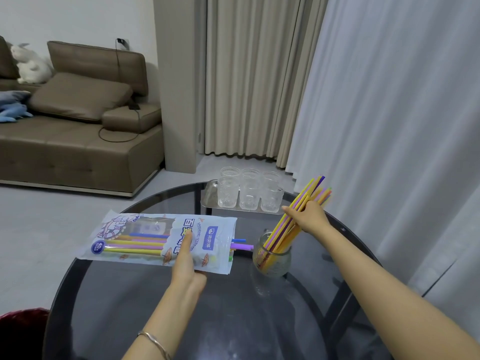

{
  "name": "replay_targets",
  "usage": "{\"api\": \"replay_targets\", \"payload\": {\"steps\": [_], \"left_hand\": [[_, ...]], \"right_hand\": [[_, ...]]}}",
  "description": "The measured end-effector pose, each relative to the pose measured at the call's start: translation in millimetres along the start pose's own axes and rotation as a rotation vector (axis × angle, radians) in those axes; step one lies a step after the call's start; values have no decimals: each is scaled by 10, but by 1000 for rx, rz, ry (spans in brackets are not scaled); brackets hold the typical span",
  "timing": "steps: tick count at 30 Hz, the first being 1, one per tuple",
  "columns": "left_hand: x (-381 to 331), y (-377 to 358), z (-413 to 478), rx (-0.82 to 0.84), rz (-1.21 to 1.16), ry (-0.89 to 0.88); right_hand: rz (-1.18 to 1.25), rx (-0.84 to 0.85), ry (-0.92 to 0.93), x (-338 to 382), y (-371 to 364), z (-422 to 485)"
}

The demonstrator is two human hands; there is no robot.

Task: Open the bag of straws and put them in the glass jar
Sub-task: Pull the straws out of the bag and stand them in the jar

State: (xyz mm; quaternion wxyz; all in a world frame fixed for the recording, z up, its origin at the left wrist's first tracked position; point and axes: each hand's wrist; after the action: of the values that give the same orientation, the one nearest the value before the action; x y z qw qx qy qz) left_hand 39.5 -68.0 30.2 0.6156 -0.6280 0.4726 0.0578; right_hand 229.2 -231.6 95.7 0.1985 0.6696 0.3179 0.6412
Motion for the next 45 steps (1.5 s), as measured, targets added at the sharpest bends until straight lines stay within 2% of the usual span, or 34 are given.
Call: {"api": "replay_targets", "payload": {"steps": [4, 10, 14, 18, 20, 22, 26, 30, 34, 40, 43, 45], "left_hand": [[-36, -12, 1, -10, -3, -2], [-46, -10, -57, 7, 10, -2], [-74, 13, -168, 33, 22, -11], [-101, 58, -323, 75, 22, -42], [-99, 95, -398, 69, 20, -53], [-92, 131, -458, 69, 24, -55], [-58, 160, -504, 51, 54, -70], [-54, 205, -490, 14, 68, -60], [-112, 237, -417, -30, 59, -35], [-161, 232, -350, -56, 13, 13], [-107, 192, -386, -59, 4, 37], [-55, 172, -407, -45, 1, 53]], "right_hand": [[70, -94, 40, -6, 31, -5], [271, -162, -86, -27, 232, -295], [464, 19, -65, -155, 153, -745], [798, 251, -237, -241, -266, -1134], [763, 340, -281, -221, -441, -1275], [668, 362, -220, -202, -569, -1416], [534, 264, -29, -212, -791, -1628], [569, 217, 30, -218, -857, -1679], [655, 253, -39, -229, -722, -1640], [938, 95, -224, -295, -575, -1491], [991, 238, -224, -252, -629, -1565], [912, 375, -187, -216, -666, -1640]]}}
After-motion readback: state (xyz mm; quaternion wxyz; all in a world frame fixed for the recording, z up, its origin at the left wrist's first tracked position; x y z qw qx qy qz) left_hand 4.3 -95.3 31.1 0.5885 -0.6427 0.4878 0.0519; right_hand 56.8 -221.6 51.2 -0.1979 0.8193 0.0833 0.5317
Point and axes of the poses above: each hand's wrist, its own z-axis towards the middle knuckle, its own y-axis out of the back of the hand, x = y × z, and after that the axes turned 15 degrees about -y, right-handed
